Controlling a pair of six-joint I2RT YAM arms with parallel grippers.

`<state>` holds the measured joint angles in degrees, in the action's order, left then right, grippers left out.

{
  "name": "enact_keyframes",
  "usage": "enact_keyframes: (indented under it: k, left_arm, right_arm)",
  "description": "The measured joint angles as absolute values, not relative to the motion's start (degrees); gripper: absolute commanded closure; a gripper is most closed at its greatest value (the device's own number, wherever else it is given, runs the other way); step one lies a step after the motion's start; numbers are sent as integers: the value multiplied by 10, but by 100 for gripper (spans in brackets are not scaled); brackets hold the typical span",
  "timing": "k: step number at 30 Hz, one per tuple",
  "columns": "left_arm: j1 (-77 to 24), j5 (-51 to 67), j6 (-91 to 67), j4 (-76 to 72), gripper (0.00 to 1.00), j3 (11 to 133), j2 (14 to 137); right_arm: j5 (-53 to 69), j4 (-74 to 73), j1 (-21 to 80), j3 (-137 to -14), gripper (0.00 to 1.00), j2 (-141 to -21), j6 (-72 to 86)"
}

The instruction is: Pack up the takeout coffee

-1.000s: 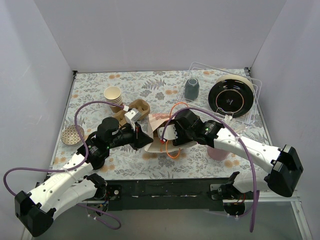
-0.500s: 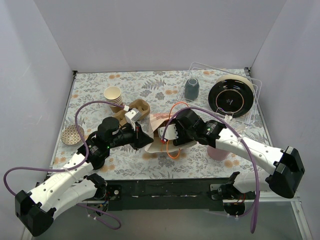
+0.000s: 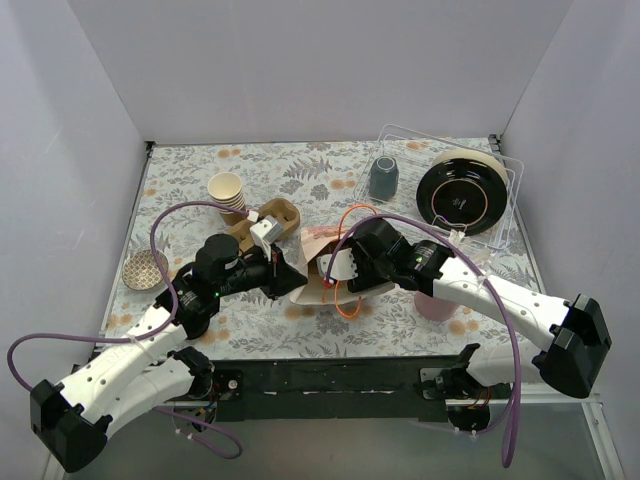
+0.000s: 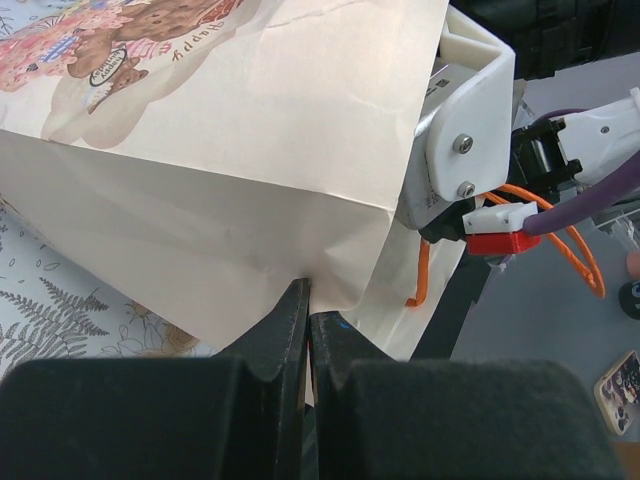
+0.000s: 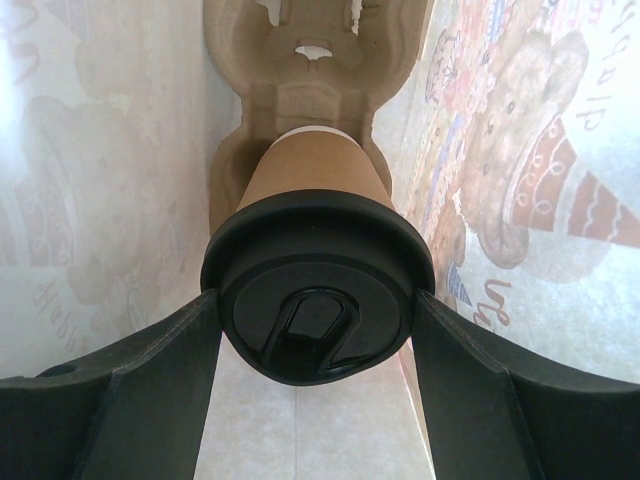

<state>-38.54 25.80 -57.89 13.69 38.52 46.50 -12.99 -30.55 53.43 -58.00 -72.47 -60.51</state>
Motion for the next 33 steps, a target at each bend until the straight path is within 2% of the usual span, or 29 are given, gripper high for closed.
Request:
enact_keyframes:
  k: [33]
  left_arm:
    - [-388, 218, -548, 197, 100, 448, 505]
  right_arm:
    - [-163, -341, 545, -594, 72, -724, -620]
